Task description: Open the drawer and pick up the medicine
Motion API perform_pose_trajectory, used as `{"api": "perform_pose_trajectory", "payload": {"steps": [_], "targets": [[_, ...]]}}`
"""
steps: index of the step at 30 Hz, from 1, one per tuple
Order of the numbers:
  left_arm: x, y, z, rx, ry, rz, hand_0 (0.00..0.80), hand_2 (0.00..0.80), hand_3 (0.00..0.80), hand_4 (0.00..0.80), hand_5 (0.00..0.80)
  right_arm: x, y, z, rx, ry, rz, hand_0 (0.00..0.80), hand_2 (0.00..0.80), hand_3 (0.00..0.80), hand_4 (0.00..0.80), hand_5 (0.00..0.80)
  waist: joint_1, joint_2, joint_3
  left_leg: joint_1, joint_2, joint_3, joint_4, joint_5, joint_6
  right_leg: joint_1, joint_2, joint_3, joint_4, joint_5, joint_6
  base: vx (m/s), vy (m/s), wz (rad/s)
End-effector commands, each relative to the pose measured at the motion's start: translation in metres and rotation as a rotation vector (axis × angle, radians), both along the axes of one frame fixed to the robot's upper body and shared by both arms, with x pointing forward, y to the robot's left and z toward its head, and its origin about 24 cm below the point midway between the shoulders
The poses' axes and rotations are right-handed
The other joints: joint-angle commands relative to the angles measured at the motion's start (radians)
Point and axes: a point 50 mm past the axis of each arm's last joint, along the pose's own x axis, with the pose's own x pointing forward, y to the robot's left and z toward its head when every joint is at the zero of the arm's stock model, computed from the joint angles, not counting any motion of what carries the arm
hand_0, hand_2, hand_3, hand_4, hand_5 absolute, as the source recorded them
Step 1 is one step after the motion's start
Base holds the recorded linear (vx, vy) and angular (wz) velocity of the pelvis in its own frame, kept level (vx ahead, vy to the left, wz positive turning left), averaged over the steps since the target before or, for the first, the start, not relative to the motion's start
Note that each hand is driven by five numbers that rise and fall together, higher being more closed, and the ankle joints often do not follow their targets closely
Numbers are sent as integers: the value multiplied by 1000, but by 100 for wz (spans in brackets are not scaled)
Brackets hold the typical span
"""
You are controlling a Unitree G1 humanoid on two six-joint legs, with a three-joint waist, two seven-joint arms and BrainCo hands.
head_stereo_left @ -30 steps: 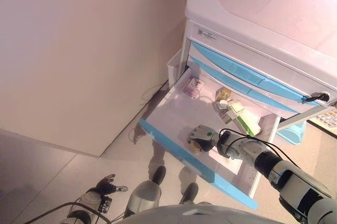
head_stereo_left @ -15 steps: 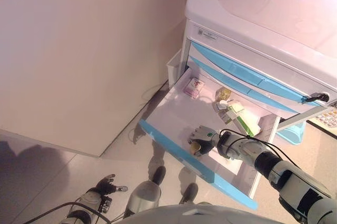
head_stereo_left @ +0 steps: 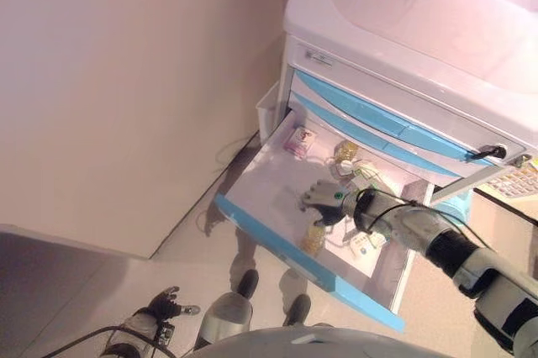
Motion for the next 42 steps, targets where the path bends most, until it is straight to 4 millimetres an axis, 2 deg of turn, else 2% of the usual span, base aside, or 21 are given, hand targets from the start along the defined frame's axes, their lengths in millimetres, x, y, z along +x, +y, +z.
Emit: {"api": "perform_pose_trajectory", "payload": {"steps": [1,6,7,8,9,12,13,14,15,16,18,21,25,31,35,37,38,42], "targets": [[-5,12,1,39,31,25,0,0,0,0,0,6,-1,45,39,73,-20,800,800,800,800,800,-30,-16,-22,-10,2,33,-5,-72,-18,44,10,22,51,-78,46,53,37,-23],[-14,16,1,38,40,48,0,0,0,0,0,6,-13,96,160,213,-75,800,800,800,800,800,-62,-21,-38,10,4,63,-5,-83,-14,51,10,53,49,-74,46,41,48,-20],[-15,17,1,39,40,52,0,0,0,0,0,6,-14,107,195,227,-78,800,800,800,800,800,-68,-21,-42,13,4,68,-5,-85,-13,51,10,57,50,-74,47,28,39,-16],[-15,17,1,38,40,51,0,0,0,0,0,6,-14,108,199,229,-79,800,800,800,800,800,-67,-21,-42,14,4,69,-5,-85,-13,52,9,58,50,-74,47,37,51,-21],[-17,18,0,37,43,56,0,0,0,0,0,5,-16,125,239,243,-67,800,800,800,800,800,-77,-21,-48,19,3,76,-5,-87,-12,53,9,67,48,-72,47,37,53,-19],[-18,19,0,33,49,59,0,0,0,0,0,7,-19,148,317,235,-55,800,800,800,800,800,-90,-20,-60,29,2,92,-5,-94,-10,55,8,81,52,-71,50,43,61,-12],[-18,18,0,33,52,57,0,0,0,0,0,8,-18,153,344,233,-55,703,703,703,703,703,-94,-21,-64,32,2,97,-5,-97,-9,55,7,85,53,-70,52,50,61,-23],[-17,17,0,32,55,53,0,0,0,0,0,9,-16,157,356,214,-49,467,467,467,467,467,-97,-21,-68,35,1,101,-5,-99,-9,54,5,89,55,-70,53,43,47,-23],[-18,16,-1,30,57,53,0,0,0,0,0,9,-15,158,362,196,-39,72,72,72,72,72,-99,-20,-71,38,0,105,-5,-101,-7,54,4,93,57,-70,54,42,47,-18],[-18,14,-2,27,58,51,0,0,0,0,0,9,-14,159,371,191,-41,0,0,0,0,0,-101,-19,-73,41,-1,107,-5,-103,-5,53,3,97,59,-69,55,42,49,-13],[-18,12,-2,19,55,46,0,0,0,0,0,8,-13,157,376,182,-37,0,0,0,0,0,-102,-16,-75,46,-3,109,-5,-106,-2,54,2,102,61,-69,56,44,43,-15],[-18,7,-4,10,51,37,0,0,0,0,0,7,-9,146,368,201,-38,0,0,0,0,0,-99,-11,-75,57,-7,110,-5,-112,5,59,-2,106,65,-69,57,52,39,-9],[-16,5,-4,9,49,26,0,0,0,0,0,9,-8,121,342,210,-58,0,0,0,0,0,-92,-5,-67,62,-12,106,-3,-116,11,65,-6,102,66,-69,58,21,20,2],[-15,5,-4,16,53,35,0,0,0,0,0,14,-8,75,307,122,-117,0,0,0,0,0,-77,7,-46,52,-20,88,1,-114,14,57,-13,85,75,-74,59,-10,7,5],[-15,3,-4,15,45,38,0,0,0,0,0,13,-11,30,232,-8,-105,0,0,0,0,0,-51,22,-22,37,-25,64,6,-111,17,48,-18,63,85,-82,59,-43,5,10],[-14,1,-4,17,42,36,0,0,0,0,0,13,-12,19,208,-56,-97,0,0,0,0,0,-42,26,-16,30,-26,55,7,-109,17,45,-20,53,88,-85,58,-53,-8,14],[-12,1,-4,18,37,29,0,0,0,0,0,14,-12,7,170,-88,-83,0,0,0,0,0,-28,29,-7,20,-27,46,9,-106,17,40,-22,42,91,-88,57,-82,-23,27],[-4,4,-1,24,12,17,0,0,0,0,0,14,-14,-15,99,-130,-69,0,0,0,0,0,-2,37,20,-7,-32,19,9,-94,15,26,-24,11,95,-92,54,-103,-52,29]]}}
